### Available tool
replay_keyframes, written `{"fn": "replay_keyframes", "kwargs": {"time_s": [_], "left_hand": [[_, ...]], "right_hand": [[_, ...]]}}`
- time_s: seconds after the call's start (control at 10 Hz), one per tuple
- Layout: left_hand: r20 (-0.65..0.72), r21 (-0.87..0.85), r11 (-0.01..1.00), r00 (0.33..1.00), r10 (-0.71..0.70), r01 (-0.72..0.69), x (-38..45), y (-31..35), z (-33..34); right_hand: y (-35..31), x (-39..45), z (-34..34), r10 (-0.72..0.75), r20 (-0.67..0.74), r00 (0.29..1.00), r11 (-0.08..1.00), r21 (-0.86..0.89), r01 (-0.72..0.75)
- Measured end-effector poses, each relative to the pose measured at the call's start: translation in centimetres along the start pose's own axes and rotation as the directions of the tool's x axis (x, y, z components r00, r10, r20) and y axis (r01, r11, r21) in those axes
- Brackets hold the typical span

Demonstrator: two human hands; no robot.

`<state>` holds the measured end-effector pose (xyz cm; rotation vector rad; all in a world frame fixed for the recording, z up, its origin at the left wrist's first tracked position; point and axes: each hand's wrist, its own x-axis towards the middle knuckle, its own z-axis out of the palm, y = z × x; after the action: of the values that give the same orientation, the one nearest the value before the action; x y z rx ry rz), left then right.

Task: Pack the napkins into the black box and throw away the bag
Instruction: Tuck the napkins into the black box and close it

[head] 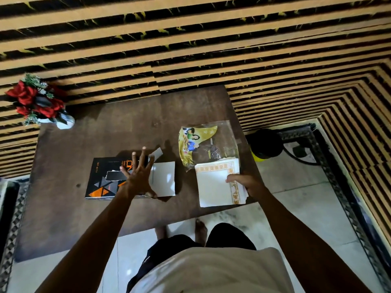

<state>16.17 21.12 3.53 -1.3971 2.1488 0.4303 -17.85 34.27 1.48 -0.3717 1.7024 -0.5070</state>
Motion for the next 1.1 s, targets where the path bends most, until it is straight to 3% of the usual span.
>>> {"fn": "replay_keyframes", "kwargs": {"time_s": [0.1, 0.3, 0.4, 0.5, 0.6, 0.7, 0.8, 1.0, 1.1], "left_hand": [[0.0, 0.002, 1.0, 1.0, 0.009, -0.009, -0.1, -0.1, 0.0], [0.009, 0.012, 1.0, 1.0, 0.025, -0.025, -0.4, -0.4, -0.3], [-0.006, 0.004, 0.999, 0.999, 0.038, -0.038, -0.7, -0.5, -0.1], [-0.028, -0.037, 0.998, 0.998, 0.052, -0.053, -0.9, -1.0, -0.2], [-0.031, -0.096, 0.992, 0.996, 0.081, -0.084, -1.1, -1.6, -0.4], [-0.043, -0.123, 0.987, 0.994, 0.097, -0.101, -1.2, -2.0, -0.1], [-0.043, -0.119, 0.984, 0.991, 0.124, -0.129, -1.4, -2.8, 0.3], [-0.038, -0.127, 0.981, 0.989, 0.141, -0.145, -1.6, -4.3, 0.6], [-0.031, -0.134, 0.978, 0.987, 0.159, -0.161, -1.4, -4.7, 0.8]], "right_hand": [[0.1, -0.3, 0.5, -0.023, 0.052, 0.998, 1.0, -0.01, 0.023], [0.1, -2.0, 1.8, -0.336, 0.067, 0.94, 0.93, -0.132, 0.342], [-0.3, -2.5, 2.1, -0.353, 0.096, 0.931, 0.935, 0.017, 0.353], [-0.7, -3.1, 3.8, -0.373, 0.135, 0.918, 0.895, 0.314, 0.317], [-1.5, -2.5, 6.6, -0.44, 0.218, 0.871, 0.888, 0.249, 0.387], [-2.2, -1.8, 9.3, -0.336, 0.241, 0.91, 0.941, 0.057, 0.333], [-2.3, -1.0, 11.2, -0.33, 0.19, 0.925, 0.936, -0.065, 0.347], [-2.5, 0.5, 14.0, -0.197, 0.163, 0.967, 0.978, 0.107, 0.181], [-2.9, 0.5, 14.3, -0.158, 0.107, 0.982, 0.983, 0.109, 0.146]]}}
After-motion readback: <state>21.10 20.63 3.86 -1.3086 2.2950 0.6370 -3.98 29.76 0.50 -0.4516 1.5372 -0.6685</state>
